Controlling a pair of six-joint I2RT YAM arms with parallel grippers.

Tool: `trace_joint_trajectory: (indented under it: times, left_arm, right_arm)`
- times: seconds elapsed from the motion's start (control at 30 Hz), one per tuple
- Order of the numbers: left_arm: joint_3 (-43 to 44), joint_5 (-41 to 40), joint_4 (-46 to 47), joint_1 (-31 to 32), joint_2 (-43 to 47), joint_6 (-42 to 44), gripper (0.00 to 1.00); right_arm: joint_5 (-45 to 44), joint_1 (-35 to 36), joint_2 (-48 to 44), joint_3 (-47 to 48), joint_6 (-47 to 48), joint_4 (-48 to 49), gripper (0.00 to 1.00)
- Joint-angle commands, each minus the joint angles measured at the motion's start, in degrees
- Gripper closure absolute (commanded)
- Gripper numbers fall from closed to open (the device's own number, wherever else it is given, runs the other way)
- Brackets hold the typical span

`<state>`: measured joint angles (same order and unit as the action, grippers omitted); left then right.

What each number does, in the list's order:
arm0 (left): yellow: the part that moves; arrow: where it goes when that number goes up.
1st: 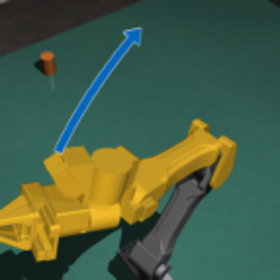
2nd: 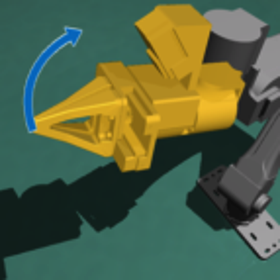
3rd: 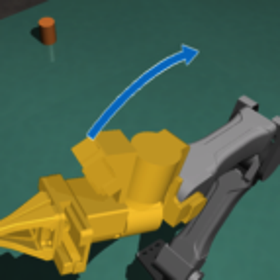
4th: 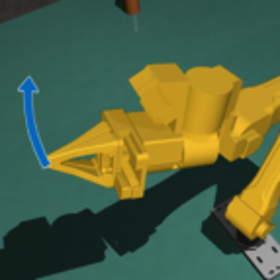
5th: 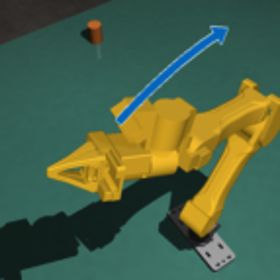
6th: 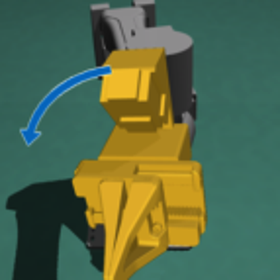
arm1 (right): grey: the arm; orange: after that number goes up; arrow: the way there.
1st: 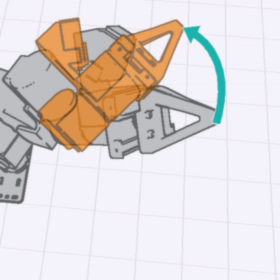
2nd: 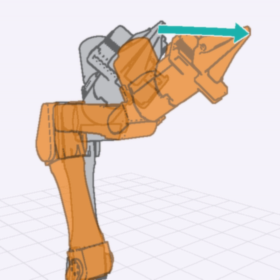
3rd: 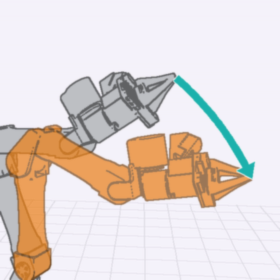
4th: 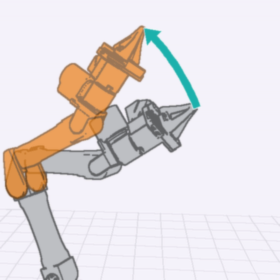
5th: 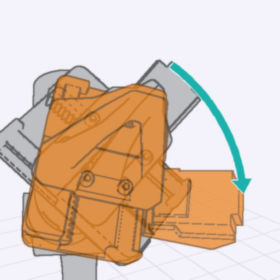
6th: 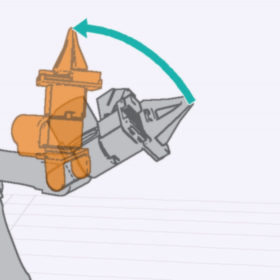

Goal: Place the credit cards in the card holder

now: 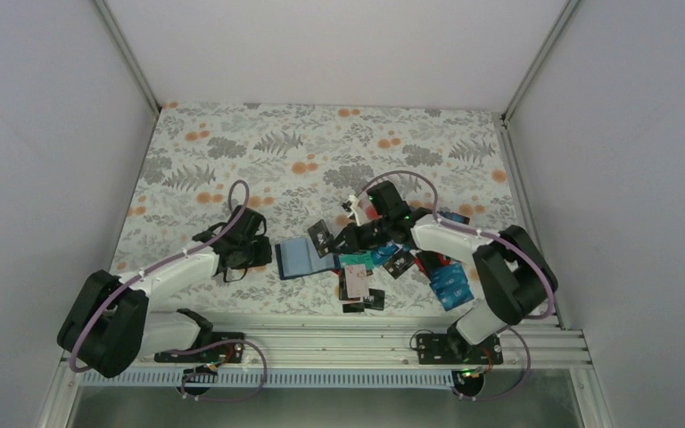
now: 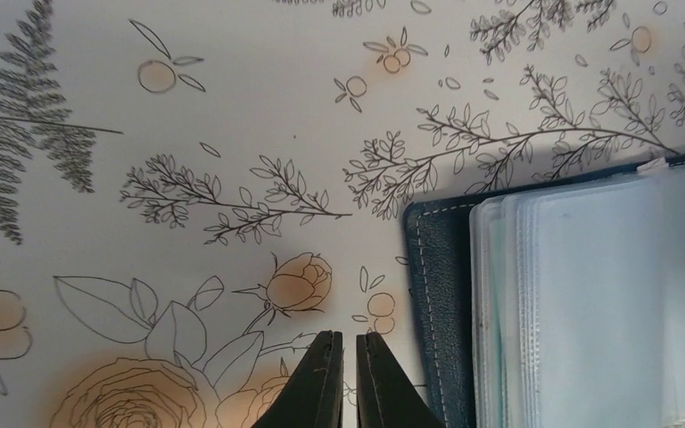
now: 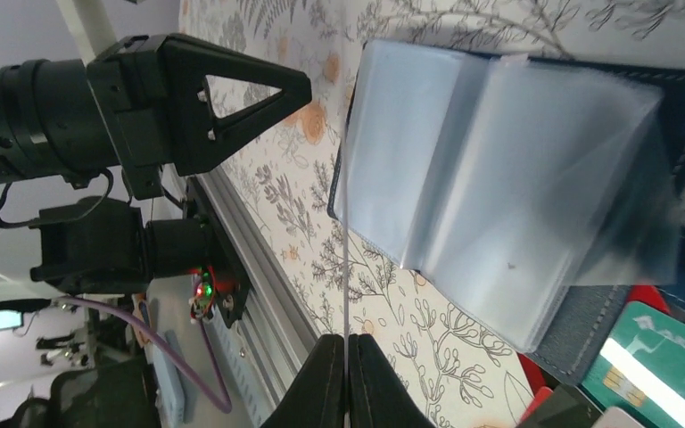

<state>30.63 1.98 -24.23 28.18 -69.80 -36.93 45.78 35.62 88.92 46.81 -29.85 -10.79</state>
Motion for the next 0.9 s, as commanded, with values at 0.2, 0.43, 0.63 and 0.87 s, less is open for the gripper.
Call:
trace_joint_trajectory:
  times: [0.2,0.43,0.63,0.87]
  left_arm:
    - [-1.6,3.47,4.79,-0.36,-2.89,0.53,0.94]
    - [-1.74,3.9,5.52,-0.41,-3.91,0.73,0.95]
    - [-1.84,4.07,5.74,-0.38,-4.13,0.65,0.95]
    - [-2.37,4.41,6.29,-0.41,-4.23,0.58,0.95]
  right_arm:
    - [6.69,2.24,9.87,3.64,4.69,-0.16,0.96]
    - [3.92,2.53,13.12,5.01,4.95,-2.36,0.96]
    - [2.47,2.54,13.42,5.44,4.35,-2.76,0.96]
    - [-0.53,2.57,12.76,5.11,2.14,-3.18,0.96]
